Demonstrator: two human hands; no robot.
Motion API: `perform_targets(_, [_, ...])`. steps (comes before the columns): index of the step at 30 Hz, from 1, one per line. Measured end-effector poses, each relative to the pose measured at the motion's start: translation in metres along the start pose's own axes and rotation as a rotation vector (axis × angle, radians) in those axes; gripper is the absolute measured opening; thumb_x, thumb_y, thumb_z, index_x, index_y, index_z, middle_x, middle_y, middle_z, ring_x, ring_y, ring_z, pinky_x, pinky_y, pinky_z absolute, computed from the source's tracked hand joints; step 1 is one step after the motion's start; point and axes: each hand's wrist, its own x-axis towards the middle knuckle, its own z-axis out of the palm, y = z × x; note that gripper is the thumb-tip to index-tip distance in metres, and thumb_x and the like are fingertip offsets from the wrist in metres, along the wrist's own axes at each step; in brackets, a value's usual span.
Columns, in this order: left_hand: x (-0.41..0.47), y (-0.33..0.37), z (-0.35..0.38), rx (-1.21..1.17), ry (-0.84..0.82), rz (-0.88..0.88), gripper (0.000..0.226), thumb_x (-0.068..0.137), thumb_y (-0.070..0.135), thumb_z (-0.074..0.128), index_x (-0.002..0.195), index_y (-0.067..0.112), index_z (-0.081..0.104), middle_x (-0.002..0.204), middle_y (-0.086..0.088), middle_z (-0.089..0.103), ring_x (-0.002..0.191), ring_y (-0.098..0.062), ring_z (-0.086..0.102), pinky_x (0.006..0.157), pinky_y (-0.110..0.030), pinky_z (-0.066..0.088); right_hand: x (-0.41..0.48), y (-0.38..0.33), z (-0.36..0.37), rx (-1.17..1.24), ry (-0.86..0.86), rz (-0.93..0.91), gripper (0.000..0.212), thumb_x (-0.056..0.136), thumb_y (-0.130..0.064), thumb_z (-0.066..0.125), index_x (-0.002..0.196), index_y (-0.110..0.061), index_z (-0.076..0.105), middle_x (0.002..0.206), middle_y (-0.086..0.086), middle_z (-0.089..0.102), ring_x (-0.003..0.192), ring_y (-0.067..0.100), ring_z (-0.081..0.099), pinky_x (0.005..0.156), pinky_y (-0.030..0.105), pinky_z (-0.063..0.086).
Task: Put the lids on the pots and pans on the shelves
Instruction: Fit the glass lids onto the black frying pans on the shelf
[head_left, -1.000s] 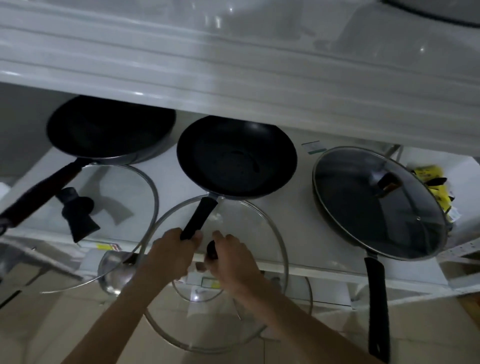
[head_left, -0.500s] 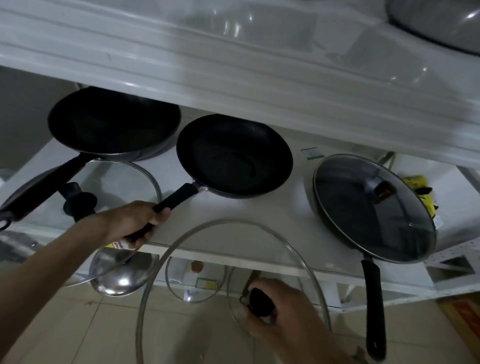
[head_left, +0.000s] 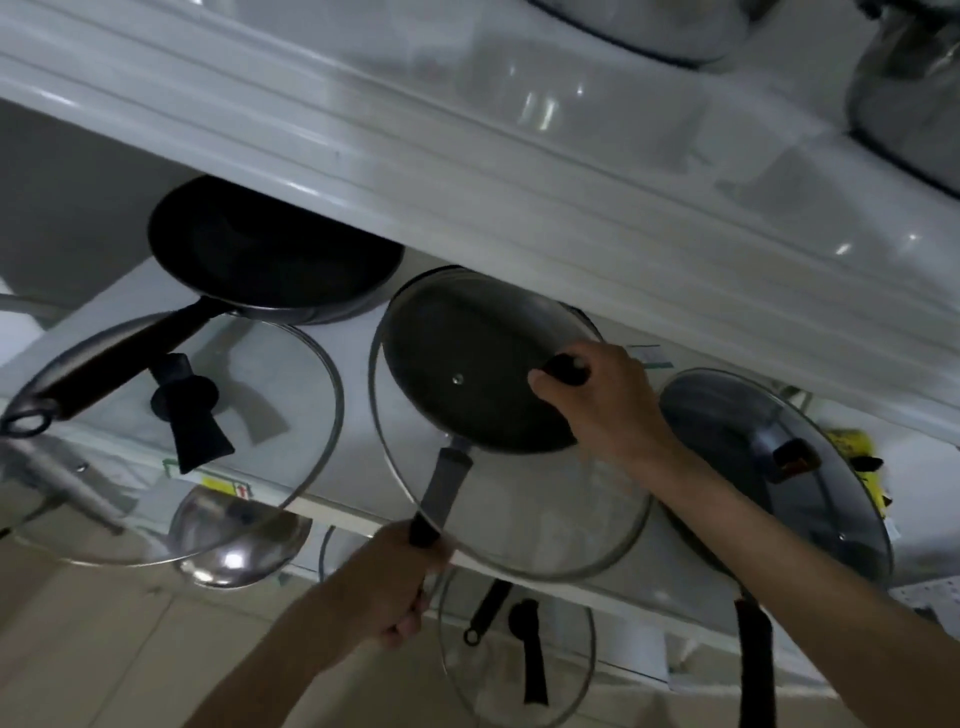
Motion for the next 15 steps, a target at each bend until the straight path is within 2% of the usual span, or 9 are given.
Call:
perform_targets(1, [-0.005,-0.002,0.015,-0.058,0.007,0.007,0.012,0.095,0.028,0.052,0.096,0.016,0.054,0.040,-0.001,0.039,0.027,-0.012,0.035,0.034,-0.011,0.027,0.019,0.006,0.008,-0.026,-0.010,0.024,0.029,0.081,-0.042,0.068,0.084,-0.014,0.068,0.080,0.003,0.070,0.076,0.020,0.067,0.062,0.030,0.050])
perform_targets(3, [-0.005,-0.009,0.037,-0.137,0.048,0.061,0.020,0.091,0.033,0.057,0.105,0.018,0.057,0.050,-0.001,0.044,0.037,-0.013,0.042,0.042,-0.019,0.033,0.052,0.016,0.022,-0.056,-0.049,0.087,0.032,0.082,-0.043,0.067,0.091,-0.012,0.067,0.088,0.007,0.068,0.084,0.026,0.066,0.066,0.028,0.044])
perform_targets(6, [-0.002,-0.013,0.050,-0.136,0.136,0.070,0.022,0.084,0.043,0.057,0.099,0.028,0.058,0.062,-0.003,0.052,0.047,-0.016,0.047,0.051,-0.025,0.037,0.079,0.015,0.036,-0.040,-0.136,0.170,0.025,0.088,-0.035,0.064,0.090,-0.010,0.065,0.087,0.008,0.063,0.081,0.026,0.061,0.068,0.027,0.038])
perform_targets(9, [-0.002,-0.014,0.053,-0.146,0.213,0.114,0.025,0.081,0.045,0.058,0.097,0.026,0.060,0.070,-0.002,0.054,0.059,-0.018,0.051,0.059,-0.028,0.041,0.088,0.013,0.047,-0.053,-0.119,0.196,0.027,0.089,-0.030,0.064,0.096,-0.004,0.066,0.094,0.013,0.064,0.084,0.026,0.061,0.067,0.026,0.036])
perform_targets(11, [0.000,-0.013,0.053,-0.056,0.268,0.127,0.025,0.086,0.040,0.058,0.100,0.020,0.061,0.082,-0.002,0.059,0.067,-0.014,0.053,0.064,-0.024,0.041,0.091,0.010,0.054,-0.039,-0.129,0.224,0.021,0.089,-0.029,0.063,0.091,-0.008,0.063,0.098,0.018,0.065,0.091,0.030,0.062,0.066,0.024,0.038])
perform_targets(13, [0.000,-0.012,0.053,0.044,0.309,0.137,0.026,0.091,0.038,0.053,0.106,0.017,0.059,0.091,-0.002,0.060,0.073,-0.011,0.055,0.062,-0.019,0.039,0.096,0.006,0.056,-0.024,-0.127,0.250,0.021,0.091,-0.027,0.062,0.098,-0.008,0.065,0.110,0.023,0.065,0.101,0.035,0.062,0.073,0.027,0.039])
perform_targets(15, [-0.006,-0.007,0.052,0.095,0.332,0.140,0.029,0.092,0.038,0.050,0.109,0.016,0.058,0.095,-0.003,0.061,0.084,-0.014,0.060,0.066,-0.020,0.041,0.100,-0.001,0.057,-0.024,-0.135,0.253,0.025,0.093,-0.027,0.060,0.102,-0.004,0.064,0.118,0.025,0.063,0.108,0.038,0.060,0.078,0.033,0.041])
